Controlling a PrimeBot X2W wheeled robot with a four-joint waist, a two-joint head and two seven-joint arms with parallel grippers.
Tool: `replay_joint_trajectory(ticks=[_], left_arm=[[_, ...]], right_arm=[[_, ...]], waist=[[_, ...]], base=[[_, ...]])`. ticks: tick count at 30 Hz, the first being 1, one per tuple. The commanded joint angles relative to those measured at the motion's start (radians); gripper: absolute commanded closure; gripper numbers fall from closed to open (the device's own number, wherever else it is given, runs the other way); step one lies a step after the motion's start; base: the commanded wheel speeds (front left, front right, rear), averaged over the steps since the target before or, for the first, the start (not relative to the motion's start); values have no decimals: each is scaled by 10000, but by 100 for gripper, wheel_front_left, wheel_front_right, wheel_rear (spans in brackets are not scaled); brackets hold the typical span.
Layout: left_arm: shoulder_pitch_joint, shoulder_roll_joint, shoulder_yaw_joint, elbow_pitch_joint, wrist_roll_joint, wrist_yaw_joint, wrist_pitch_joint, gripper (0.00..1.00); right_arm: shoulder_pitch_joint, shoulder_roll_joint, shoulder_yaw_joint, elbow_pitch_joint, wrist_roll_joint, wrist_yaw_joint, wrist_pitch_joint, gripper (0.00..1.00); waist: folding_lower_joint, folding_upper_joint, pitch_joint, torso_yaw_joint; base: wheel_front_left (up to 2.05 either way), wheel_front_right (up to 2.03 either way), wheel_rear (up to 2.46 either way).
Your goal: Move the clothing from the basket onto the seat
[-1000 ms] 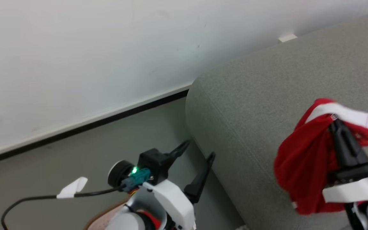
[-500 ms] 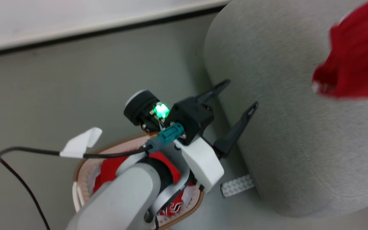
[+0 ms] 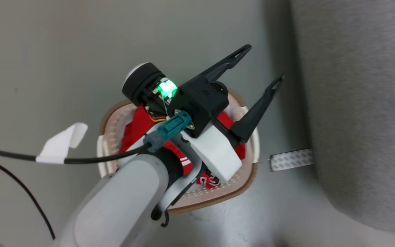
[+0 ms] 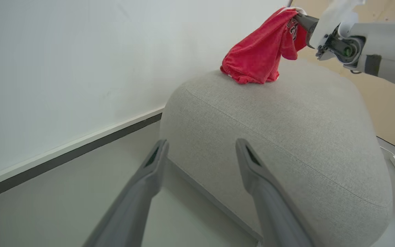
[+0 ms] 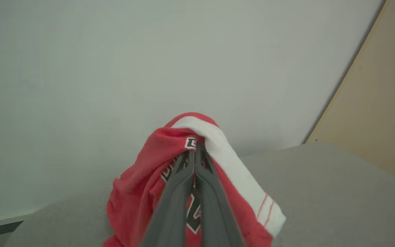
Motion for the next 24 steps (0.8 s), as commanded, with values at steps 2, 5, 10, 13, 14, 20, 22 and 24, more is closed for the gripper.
replay_joint_trajectory(ticks=[2, 5, 10, 13, 14, 20, 22, 24], left_arm=[[10, 53, 27, 49, 111, 32, -120, 0], [188, 132, 101, 144, 7, 106, -245, 0], [626, 334, 307, 308, -149, 298, -455, 0], [1087, 410, 432, 465, -359, 426, -663, 0], [1256, 449, 499, 538, -446, 492, -771, 0], [2555, 803, 1086, 1091, -591, 1154, -1617, 0], [3043, 984, 1343, 1329, -586, 1431, -1929, 0], [3553, 1061, 1600, 1558, -675, 1680, -2283, 0]], right_arm=[[342, 33, -438, 417, -306, -25, -74, 100], [661, 371, -861, 954, -729, -25, -136, 39], [1438, 1022, -744, 615, -1023, -25, -142, 0], [2400, 1502, -315, -315, -871, -25, -140, 0], [2762, 1640, -103, -729, -802, -25, -142, 0], [5373, 2453, 1061, -3474, -86, -25, -132, 0], [6241, 2626, 1469, -4380, 39, -25, -131, 0], [7097, 2853, 1858, -5164, 214, -25, -128, 0]], waist=[[-4, 0, 321, 408], [-4, 0, 119, 402], [-4, 0, -612, 203], [-4, 0, -1315, 101], [-4, 0, -1602, 72], [-4, 0, -3407, 102], [-4, 0, -3938, 162], [-4, 0, -4402, 237]], base=[[0, 0, 0], [0, 0, 0], [0, 0, 0], [0, 0, 0], [0, 0, 0], [0, 0, 0], [0, 0, 0], [0, 0, 0]])
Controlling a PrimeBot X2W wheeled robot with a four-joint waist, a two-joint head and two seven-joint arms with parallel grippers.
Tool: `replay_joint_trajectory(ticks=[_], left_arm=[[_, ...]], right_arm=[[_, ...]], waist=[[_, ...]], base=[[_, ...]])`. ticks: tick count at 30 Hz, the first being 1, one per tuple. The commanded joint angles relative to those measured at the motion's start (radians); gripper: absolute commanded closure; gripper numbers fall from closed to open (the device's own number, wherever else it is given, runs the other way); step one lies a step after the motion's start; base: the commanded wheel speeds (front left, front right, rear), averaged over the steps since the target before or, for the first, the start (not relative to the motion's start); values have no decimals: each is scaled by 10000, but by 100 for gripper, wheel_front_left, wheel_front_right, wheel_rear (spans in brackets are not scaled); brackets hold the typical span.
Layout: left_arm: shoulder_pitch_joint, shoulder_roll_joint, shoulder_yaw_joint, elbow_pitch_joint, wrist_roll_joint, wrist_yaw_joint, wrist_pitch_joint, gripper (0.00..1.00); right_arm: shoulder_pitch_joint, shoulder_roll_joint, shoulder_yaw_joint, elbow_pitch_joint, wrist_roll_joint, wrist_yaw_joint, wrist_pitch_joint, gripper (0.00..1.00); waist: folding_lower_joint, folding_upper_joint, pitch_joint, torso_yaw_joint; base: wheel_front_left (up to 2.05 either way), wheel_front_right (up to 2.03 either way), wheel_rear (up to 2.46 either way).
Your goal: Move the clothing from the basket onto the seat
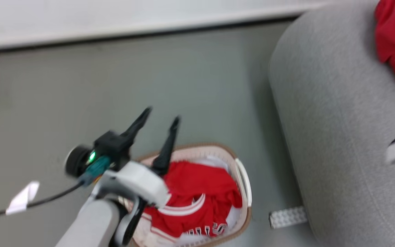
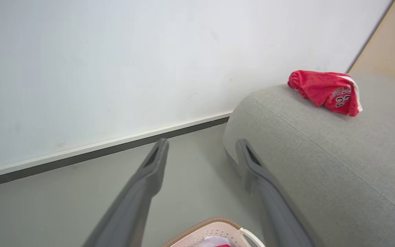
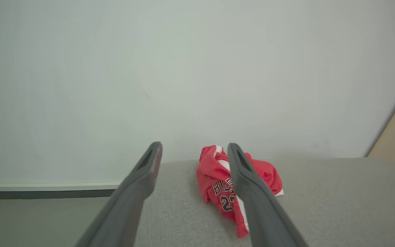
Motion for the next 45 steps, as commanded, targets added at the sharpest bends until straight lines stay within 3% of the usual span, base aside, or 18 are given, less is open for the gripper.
replay_joint_trajectory(ticks=[1, 7, 10, 15, 23, 30, 38, 45], left_arm=[[389, 133, 104, 178, 3, 134, -231, 0], [2068, 248, 911, 1143, -510, 737, -1638, 0], [2888, 98, 1435, 1705, -808, 1032, -2591, 0], [4041, -112, 1950, 2231, -967, 1226, -3277, 0], [5130, -645, 2583, 1518, -164, 837, -3342, 0], [5148, -1035, 3007, 1451, 348, 231, -3344, 0], [4736, -1328, 3031, 1596, 669, -410, -3346, 0], [3223, -1221, 2260, 2529, 1118, -1132, -3143, 0]], right_arm=[[588, 26, 253, -311, 86, -23, 6, 0], [2799, 329, 1134, -1751, 352, -24, 7, 0], [3783, 456, 1380, -2067, 350, -25, 5, 0], [5109, 687, 1836, -2090, 401, -25, 5, 0], [5973, 859, 2241, -1691, 686, -25, 5, 0], [5893, 857, 2514, -1518, 992, -25, 5, 0], [5433, 855, 2349, -1747, 881, -25, 6, 0], [4719, 854, 2120, -2111, 908, -25, 6, 0]], waist=[[2, 0, -1177, 159], [2, 0, -2397, 583], [2, 0, -2963, 862], [2, 0, -3629, 1244], [2, 0, -4172, 1679], [2, 0, -4151, 1730], [2, 0, -3490, 1175], [2, 0, -1987, 308]], base=[[0, 0, 0], [0, 0, 0], [0, 0, 0], [0, 0, 0], [0, 0, 0], [0, 0, 0], [0, 0, 0], [0, 0, 0]])
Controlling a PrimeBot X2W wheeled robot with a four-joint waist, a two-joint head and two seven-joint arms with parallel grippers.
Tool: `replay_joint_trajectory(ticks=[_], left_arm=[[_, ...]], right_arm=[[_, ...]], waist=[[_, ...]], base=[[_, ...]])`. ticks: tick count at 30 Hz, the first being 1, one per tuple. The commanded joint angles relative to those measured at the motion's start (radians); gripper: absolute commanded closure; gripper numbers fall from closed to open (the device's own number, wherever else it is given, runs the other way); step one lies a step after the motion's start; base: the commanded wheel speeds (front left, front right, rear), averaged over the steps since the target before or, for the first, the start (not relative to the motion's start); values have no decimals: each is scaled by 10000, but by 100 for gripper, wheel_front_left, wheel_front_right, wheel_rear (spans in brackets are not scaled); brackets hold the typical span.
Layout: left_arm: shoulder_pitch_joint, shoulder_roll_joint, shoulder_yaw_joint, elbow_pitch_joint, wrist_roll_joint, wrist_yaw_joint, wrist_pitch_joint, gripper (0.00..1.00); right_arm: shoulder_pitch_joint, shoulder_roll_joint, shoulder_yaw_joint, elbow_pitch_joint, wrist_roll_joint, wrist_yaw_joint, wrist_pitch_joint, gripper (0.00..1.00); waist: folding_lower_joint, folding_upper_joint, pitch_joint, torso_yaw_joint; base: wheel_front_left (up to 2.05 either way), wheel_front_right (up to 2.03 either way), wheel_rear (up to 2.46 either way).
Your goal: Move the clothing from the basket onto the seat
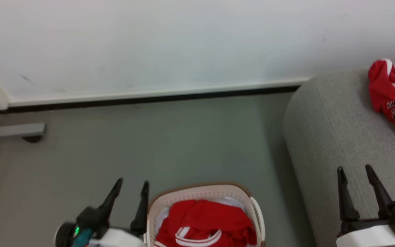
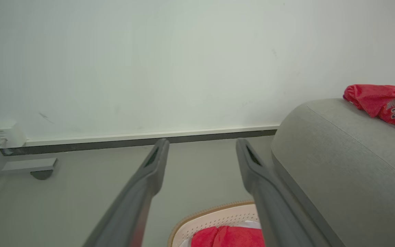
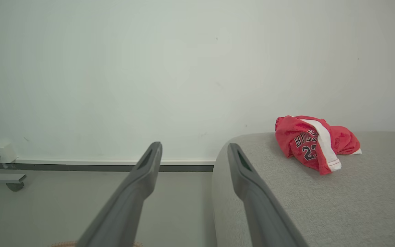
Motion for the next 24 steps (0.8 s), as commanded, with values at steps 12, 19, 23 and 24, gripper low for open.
replay_joint_trajectory(ticks=[12, 19, 23, 24], left_arm=[[-4059, -20, -1696, 3014, 1342, -1001, 1788, 0], [-5842, -361, -2384, 5503, 1792, -1057, 2453, 0], [-6778, -476, -2522, 6719, 1952, -823, 2656, 0], [-6977, -491, -2525, 7012, 1975, -733, 2690, 0]], right_arm=[[-1592, -10, -300, -1135, 542, -25, 8, 0], [-2209, -7, -502, -1875, 607, -25, 6, 0], [-2435, -5, -421, -2375, 591, -25, 6, 0], [-2482, -7, -399, -2477, 574, -25, 6, 0]], waist=[[-1, 0, 3869, -1617], [-1, 0, 5635, -1813], [-1, 0, 6487, -1820], [-1, 0, 6648, -1807]], base=[[0, 0, 0], [0, 0, 0], [0, 0, 0], [0, 0, 0]])
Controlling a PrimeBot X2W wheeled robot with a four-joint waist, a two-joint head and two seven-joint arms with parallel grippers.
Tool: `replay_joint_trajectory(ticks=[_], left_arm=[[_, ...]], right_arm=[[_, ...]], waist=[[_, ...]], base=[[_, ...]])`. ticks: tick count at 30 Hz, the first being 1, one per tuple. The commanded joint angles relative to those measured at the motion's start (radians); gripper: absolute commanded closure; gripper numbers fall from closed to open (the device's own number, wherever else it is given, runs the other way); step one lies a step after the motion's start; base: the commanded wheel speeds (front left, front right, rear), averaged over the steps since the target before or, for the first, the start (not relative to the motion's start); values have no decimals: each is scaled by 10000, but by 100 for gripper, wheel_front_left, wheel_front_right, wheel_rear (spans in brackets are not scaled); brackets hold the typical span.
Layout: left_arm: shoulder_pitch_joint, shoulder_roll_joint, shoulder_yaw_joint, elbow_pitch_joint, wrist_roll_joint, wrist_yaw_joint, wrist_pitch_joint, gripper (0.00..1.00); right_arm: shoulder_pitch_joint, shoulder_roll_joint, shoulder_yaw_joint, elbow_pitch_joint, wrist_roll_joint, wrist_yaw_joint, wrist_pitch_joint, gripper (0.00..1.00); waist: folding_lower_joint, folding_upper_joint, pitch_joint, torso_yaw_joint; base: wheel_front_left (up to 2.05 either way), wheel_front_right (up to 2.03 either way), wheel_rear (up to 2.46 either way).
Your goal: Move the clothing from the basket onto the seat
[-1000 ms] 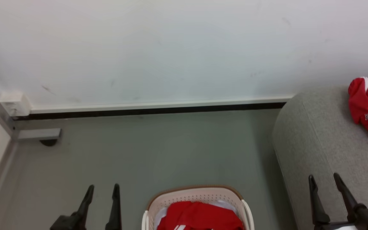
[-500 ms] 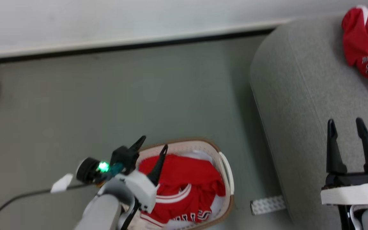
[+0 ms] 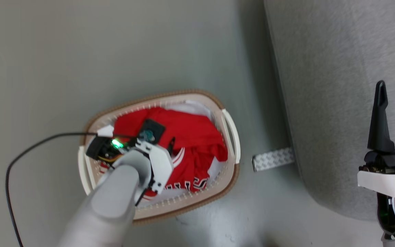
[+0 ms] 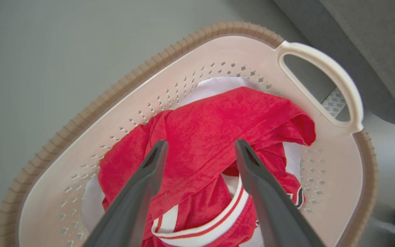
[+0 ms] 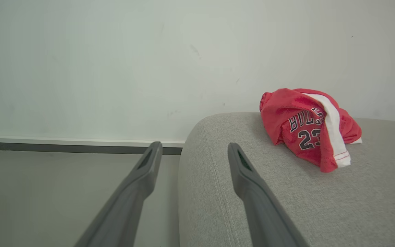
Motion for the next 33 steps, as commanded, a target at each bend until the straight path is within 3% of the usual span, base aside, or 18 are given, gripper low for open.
replay_joint_trajectory(ticks=[1, 13, 20, 21, 22, 27, 33], left_arm=[[-252, 49, 43, 218, 33, 97, 63, 0], [-2398, 225, -156, 2443, 417, 952, 384, 0], [-2937, 326, -290, 3136, 416, 873, 364, 0], [-2964, 269, -305, 3187, 361, 825, 353, 72], [-2987, 218, -358, 3228, 364, 768, 326, 100], [-2870, 16, -499, 3338, 215, 648, -29, 100], [-2338, -186, -362, 3195, -339, 483, -953, 100]], right_arm=[[-183, 0, 23, -123, -28, -25, 8, 0], [-627, 3, 430, -1057, 96, -25, 8, 0], [-544, 2, 644, -1094, 317, -25, 8, 0], [-529, 2, 642, -1063, 335, -25, 8, 0], [-520, 2, 647, -1036, 355, -25, 8, 0], [-607, 0, 671, -820, 400, -25, 8, 0], [-555, -1, 620, -457, 330, -25, 8, 0]], waist=[[-4, 0, 901, -137], [-4, 0, 2249, -151], [-4, 0, 2607, -324], [-4, 0, 2630, -326], [-4, 0, 2644, -322], [-4, 0, 2335, -169], [-4, 0, 1076, 279]], base=[[0, 0, 0], [0, 0, 0], [0, 0, 0], [0, 0, 0], [0, 0, 0], [0, 0, 0], [0, 0, 0]])
